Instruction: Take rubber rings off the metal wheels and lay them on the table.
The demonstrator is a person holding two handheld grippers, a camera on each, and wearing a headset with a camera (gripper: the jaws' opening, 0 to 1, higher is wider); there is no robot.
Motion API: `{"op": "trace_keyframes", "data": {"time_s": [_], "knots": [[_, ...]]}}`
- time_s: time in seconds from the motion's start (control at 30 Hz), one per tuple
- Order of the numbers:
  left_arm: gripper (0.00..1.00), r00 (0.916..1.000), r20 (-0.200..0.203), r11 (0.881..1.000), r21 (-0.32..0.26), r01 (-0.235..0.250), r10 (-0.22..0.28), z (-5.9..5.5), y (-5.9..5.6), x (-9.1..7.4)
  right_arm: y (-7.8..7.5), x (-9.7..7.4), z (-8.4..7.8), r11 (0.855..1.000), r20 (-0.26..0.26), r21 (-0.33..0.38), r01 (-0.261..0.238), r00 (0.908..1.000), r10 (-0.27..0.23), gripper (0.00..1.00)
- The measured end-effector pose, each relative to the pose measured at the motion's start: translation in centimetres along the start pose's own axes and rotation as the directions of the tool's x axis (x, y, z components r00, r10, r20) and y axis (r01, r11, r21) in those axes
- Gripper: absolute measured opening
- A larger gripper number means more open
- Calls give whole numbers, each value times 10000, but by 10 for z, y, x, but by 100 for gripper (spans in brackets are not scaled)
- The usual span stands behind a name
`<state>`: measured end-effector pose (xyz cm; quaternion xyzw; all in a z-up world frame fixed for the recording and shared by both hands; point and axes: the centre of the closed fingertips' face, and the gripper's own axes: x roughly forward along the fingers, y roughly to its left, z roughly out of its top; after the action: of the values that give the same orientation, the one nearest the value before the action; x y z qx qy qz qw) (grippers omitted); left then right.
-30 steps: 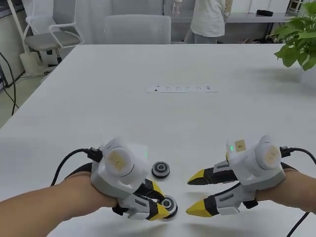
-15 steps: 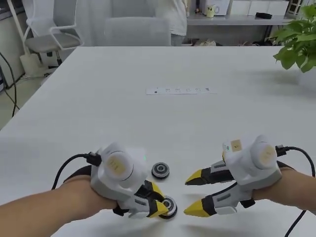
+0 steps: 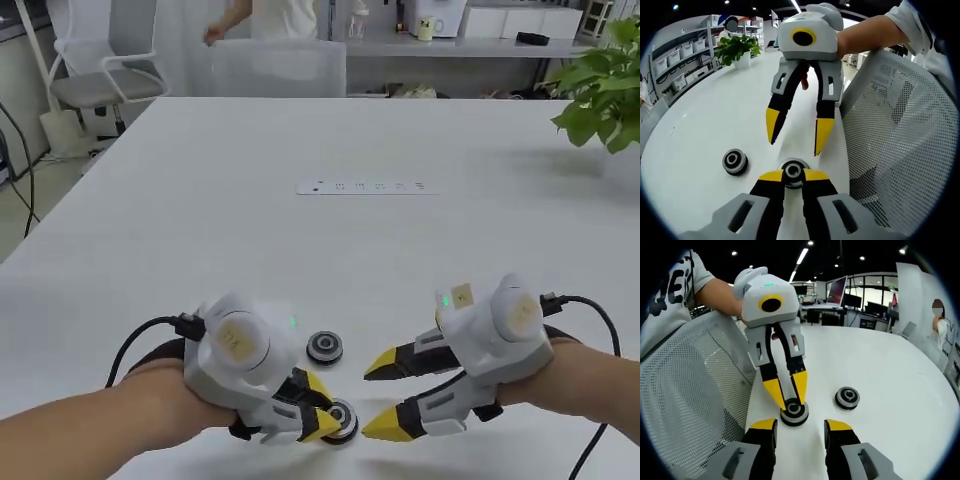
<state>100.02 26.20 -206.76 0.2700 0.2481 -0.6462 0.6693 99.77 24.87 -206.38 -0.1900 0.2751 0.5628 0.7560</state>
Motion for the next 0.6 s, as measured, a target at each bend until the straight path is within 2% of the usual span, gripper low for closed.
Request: {"op": "trace_keyframes", "data": {"time_s": [0.3,0.47,0.6], "knots": [[8,10000,33,10000,-1,-60,60,0,0,1,4,8,-3,9996,-191,112,-263,9995,266,33],[8,10000,29,10000,1,-93,93,0,-1,1,5,12,-11,9992,-400,265,-289,9987,300,31],[8,9999,44,10000,-6,-99,99,0,-1,1,4,13,-9,9969,-132,749,-239,9996,249,30]]}}
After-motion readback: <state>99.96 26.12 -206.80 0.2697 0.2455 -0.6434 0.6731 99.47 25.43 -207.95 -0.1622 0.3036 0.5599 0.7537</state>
